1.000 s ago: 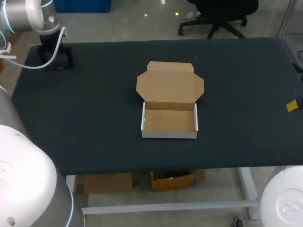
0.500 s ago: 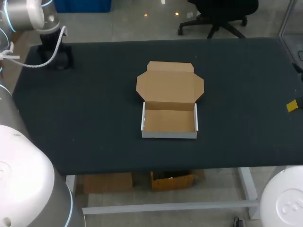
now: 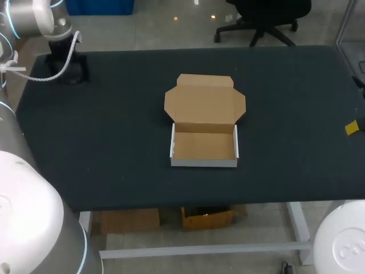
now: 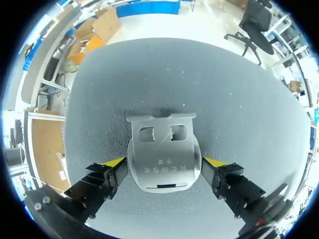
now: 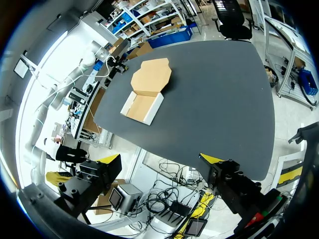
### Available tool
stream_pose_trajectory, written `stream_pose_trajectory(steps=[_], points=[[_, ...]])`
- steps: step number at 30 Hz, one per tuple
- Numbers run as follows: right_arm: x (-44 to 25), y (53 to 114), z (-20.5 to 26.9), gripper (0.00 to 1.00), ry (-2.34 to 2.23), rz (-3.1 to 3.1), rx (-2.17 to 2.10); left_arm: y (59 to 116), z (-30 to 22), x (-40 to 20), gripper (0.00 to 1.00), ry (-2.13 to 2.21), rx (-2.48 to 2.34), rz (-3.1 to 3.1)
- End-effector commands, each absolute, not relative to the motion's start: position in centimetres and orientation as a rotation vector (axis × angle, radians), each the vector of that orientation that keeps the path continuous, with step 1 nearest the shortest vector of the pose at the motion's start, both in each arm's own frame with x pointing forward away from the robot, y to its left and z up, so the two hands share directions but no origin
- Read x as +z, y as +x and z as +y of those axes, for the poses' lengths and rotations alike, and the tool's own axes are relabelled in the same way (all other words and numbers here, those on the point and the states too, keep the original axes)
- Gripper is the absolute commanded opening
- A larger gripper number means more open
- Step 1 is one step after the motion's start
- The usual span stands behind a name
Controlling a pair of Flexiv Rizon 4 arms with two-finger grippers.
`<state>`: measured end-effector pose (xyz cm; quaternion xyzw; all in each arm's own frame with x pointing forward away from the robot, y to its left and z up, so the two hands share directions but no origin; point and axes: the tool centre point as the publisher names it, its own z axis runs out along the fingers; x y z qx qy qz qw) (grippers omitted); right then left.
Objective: Assemble the packaging by folding the flat box into shape, placing the metal phone stand inside, and closing the box properly
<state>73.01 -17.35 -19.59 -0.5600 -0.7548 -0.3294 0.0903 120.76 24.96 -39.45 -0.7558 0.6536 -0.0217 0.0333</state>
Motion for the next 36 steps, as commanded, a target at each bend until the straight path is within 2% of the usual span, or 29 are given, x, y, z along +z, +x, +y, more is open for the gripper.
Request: stream_pose_trajectory(steps=[1, 16, 36], points=[[-19.47, 72.95, -17.4, 1.0, -1.662, -2.243, -0.98, 121.59, 25.1, -39.63, 0.98, -2.342, -0.036, 2.027], [-19.47, 72.95, -17.4, 1.0, -1.662, -2.243, -0.98, 121.63, 24.98, -39.62, 0.87, -2.344, -0.037, 2.032], [-19.47, 72.95, -17.4, 1.0, -1.662, -2.243, -0.98, 121.62, 24.71, -39.76, 0.87, -2.342, -0.039, 2.043]])
